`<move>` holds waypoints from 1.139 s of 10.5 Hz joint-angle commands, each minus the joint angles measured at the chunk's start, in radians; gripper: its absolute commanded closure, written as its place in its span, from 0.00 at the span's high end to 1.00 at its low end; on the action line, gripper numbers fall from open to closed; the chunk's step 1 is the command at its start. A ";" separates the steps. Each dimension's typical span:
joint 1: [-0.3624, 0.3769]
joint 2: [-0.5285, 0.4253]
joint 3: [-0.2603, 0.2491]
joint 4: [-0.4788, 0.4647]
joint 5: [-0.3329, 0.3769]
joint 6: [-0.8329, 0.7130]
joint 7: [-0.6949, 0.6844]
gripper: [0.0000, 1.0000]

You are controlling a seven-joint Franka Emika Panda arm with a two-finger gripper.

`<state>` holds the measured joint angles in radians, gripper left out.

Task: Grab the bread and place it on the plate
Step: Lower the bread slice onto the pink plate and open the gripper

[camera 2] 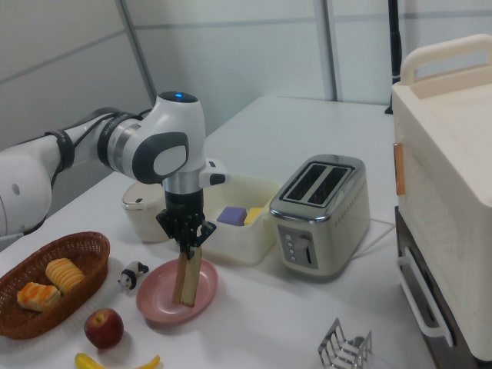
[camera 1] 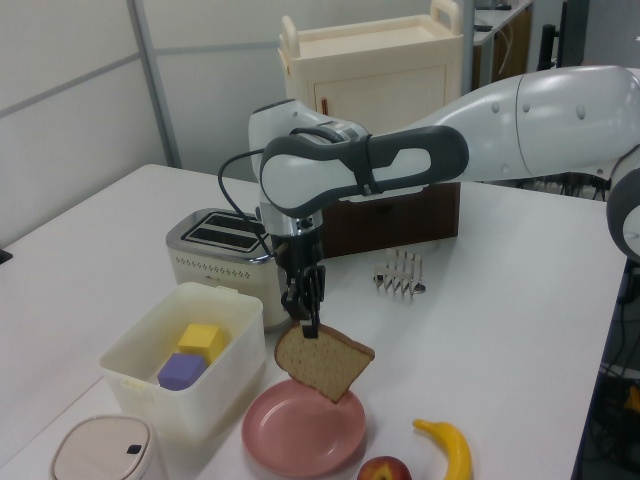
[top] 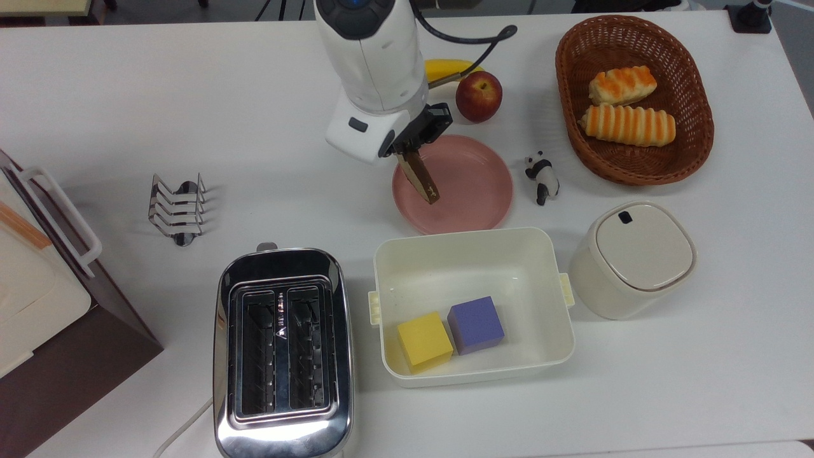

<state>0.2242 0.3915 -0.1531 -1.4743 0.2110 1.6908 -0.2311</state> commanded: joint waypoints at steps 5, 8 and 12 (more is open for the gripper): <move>0.060 0.004 -0.008 -0.015 -0.022 -0.014 -0.004 0.78; 0.075 0.003 -0.008 -0.015 -0.022 -0.016 -0.005 1.00; 0.064 -0.009 -0.019 0.000 -0.024 -0.016 -0.007 1.00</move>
<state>0.2863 0.4121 -0.1543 -1.4730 0.2105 1.6908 -0.2311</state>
